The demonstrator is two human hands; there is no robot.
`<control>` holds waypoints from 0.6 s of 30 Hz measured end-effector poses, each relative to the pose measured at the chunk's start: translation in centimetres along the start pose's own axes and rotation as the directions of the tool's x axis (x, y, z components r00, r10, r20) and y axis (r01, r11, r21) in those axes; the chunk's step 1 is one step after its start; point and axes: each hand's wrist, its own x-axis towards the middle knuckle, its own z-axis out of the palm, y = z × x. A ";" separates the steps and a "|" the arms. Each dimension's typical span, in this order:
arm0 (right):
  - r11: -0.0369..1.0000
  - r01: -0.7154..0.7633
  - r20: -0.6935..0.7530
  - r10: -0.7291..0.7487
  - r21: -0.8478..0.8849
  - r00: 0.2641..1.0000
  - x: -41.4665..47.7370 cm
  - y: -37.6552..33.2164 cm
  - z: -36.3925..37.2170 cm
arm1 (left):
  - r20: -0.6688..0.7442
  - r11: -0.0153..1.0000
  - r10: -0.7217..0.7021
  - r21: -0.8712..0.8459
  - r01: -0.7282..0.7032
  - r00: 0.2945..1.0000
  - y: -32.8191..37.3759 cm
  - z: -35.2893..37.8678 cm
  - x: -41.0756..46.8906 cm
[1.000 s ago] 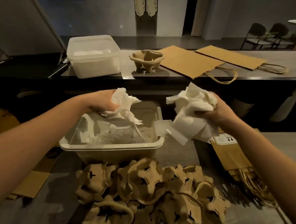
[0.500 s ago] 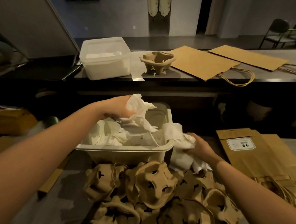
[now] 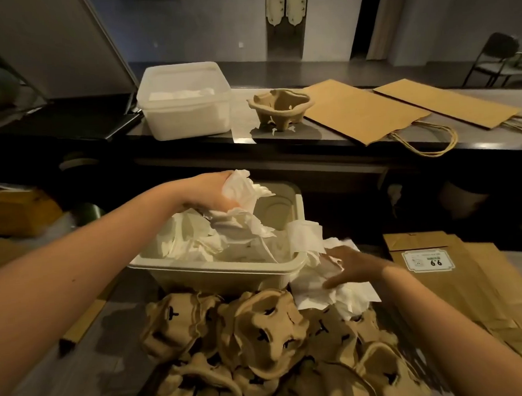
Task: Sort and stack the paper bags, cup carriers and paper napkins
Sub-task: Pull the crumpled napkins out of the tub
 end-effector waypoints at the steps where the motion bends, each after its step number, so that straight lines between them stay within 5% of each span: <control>1: 1.000 0.002 -0.041 -0.002 0.012 0.999 -0.3 0.1 -0.7 | -0.001 1.000 0.001 0.009 -0.001 1.000 0.1 0.1 0.1; 4: 0.999 -0.011 -0.332 0.025 0.044 0.943 -0.7 -0.1 -2.0 | 0.005 1.000 0.011 0.027 -0.011 1.000 0.4 0.4 0.5; 6: 0.952 0.045 -0.489 0.115 0.303 0.865 -1.2 -1.4 -2.3 | 0.007 0.999 0.021 0.035 -0.021 1.000 0.5 0.7 0.5; 9: 0.696 0.182 -0.431 0.201 0.695 0.880 -2.3 -4.0 -2.5 | 0.000 0.998 0.032 0.047 -0.032 0.999 0.6 1.1 0.6; 14: 0.700 0.144 -0.292 0.096 0.699 0.952 -2.8 -6.4 -1.4 | -0.012 0.997 0.079 0.011 -0.079 0.997 1.2 1.4 0.7; 18: 0.620 0.225 -0.407 0.166 0.751 0.898 -3.4 -6.9 -1.3 | -0.004 0.991 0.127 -0.036 -0.127 0.992 2.3 1.5 0.5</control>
